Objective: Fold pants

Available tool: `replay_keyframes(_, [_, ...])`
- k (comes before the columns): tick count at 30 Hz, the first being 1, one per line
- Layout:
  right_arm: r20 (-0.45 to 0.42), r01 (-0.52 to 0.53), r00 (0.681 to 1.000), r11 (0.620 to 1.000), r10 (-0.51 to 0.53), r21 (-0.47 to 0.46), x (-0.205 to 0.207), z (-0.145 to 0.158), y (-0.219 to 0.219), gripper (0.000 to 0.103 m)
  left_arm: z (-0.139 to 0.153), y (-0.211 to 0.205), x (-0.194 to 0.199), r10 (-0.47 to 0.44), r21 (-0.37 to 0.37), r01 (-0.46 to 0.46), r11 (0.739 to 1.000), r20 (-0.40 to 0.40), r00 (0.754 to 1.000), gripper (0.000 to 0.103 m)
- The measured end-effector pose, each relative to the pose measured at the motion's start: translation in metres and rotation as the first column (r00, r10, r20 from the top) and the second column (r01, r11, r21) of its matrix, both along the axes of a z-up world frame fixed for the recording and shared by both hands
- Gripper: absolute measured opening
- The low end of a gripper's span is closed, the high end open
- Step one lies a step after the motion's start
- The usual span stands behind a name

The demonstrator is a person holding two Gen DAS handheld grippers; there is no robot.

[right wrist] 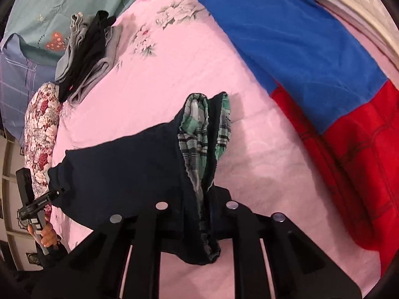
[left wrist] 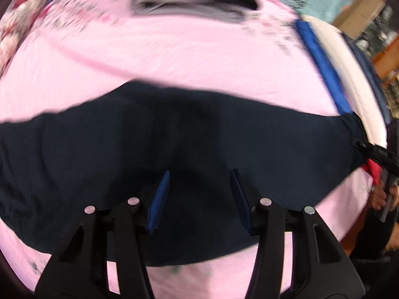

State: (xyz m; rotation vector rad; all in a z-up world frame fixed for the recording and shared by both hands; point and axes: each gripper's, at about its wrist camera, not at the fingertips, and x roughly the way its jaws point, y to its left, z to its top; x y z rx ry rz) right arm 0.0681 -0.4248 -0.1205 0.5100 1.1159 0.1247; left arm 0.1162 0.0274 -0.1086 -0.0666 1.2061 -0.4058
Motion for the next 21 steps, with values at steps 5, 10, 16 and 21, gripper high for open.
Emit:
replay_keyframes(5, [0.088,0.012,0.996,1.000,-0.010,-0.029,-0.006,0.033,0.015,0.013,0.024,-0.077,0.002,-0.163,-0.054,0.163,0.985,0.006,0.987,0.052])
replay_keyframes(10, [0.137,-0.007,0.990,0.998,0.016,-0.059,-0.012,0.052,0.034,0.013,-0.001,-0.168,0.003,-0.282,-0.081,0.277,0.958,-0.068,0.957,0.024])
replay_keyframes(16, [0.159,0.007,0.987,0.999,0.000,-0.046,-0.022,0.054,0.042,0.013,-0.021,-0.206,-0.002,-0.280,-0.030,0.280,0.959,-0.001,0.960,0.016])
replay_keyframes(21, [0.149,-0.011,0.989,0.999,0.017,-0.038,-0.019,0.056,0.053,0.013,-0.003,-0.171,-0.012,-0.279,-0.112,0.278,0.954,0.011,0.960,0.017])
